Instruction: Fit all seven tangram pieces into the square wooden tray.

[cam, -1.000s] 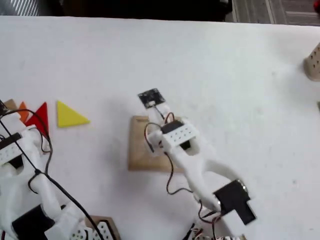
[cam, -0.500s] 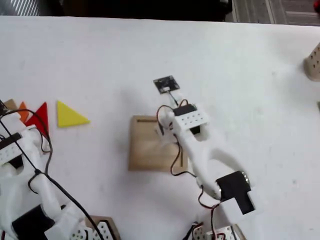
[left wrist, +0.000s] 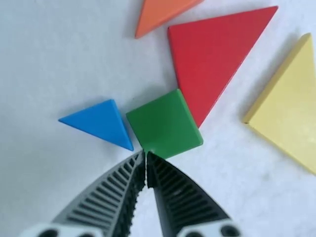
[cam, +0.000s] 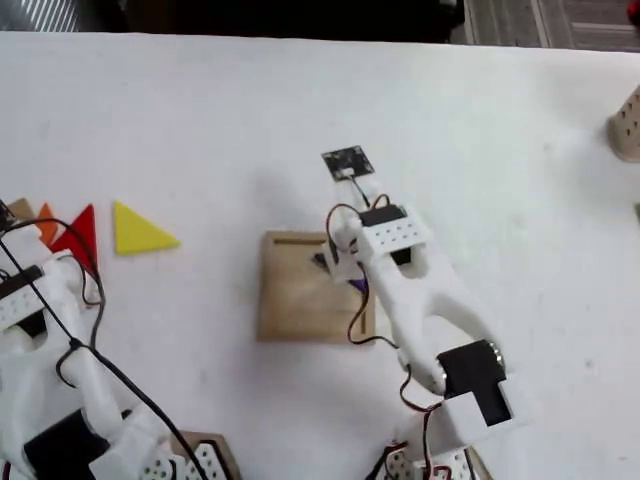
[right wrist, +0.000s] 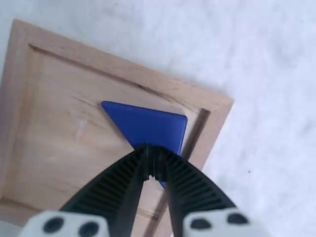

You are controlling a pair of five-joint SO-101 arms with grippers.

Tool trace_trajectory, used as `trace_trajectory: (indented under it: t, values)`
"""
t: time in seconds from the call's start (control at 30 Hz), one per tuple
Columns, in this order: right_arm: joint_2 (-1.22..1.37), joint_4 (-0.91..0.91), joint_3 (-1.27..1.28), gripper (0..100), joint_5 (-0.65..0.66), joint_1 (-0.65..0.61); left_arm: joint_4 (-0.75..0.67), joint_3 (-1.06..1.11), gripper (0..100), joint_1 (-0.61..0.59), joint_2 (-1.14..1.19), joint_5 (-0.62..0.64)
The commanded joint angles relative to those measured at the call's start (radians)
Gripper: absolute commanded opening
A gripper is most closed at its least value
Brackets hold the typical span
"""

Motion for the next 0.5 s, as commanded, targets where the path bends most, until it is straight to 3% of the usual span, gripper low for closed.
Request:
trace_trajectory:
  t: [0.0, 0.27, 0.47]
  values:
    - [-0.013, -0.022, -0.058, 1.9, 0.015, 0.012, -0.015, -0.006, 2, 0.016, -0.042, -0.002]
    - [-0.125, 0.004, 0.003, 1.9, 0.035, 0.004, -0.015, -0.006, 2, 0.016, -0.042, -0.002]
    - [-0.286, -0.076, 0.143, 1.9, 0.035, -0.05, -0.015, -0.006, 2, 0.016, -0.042, -0.002]
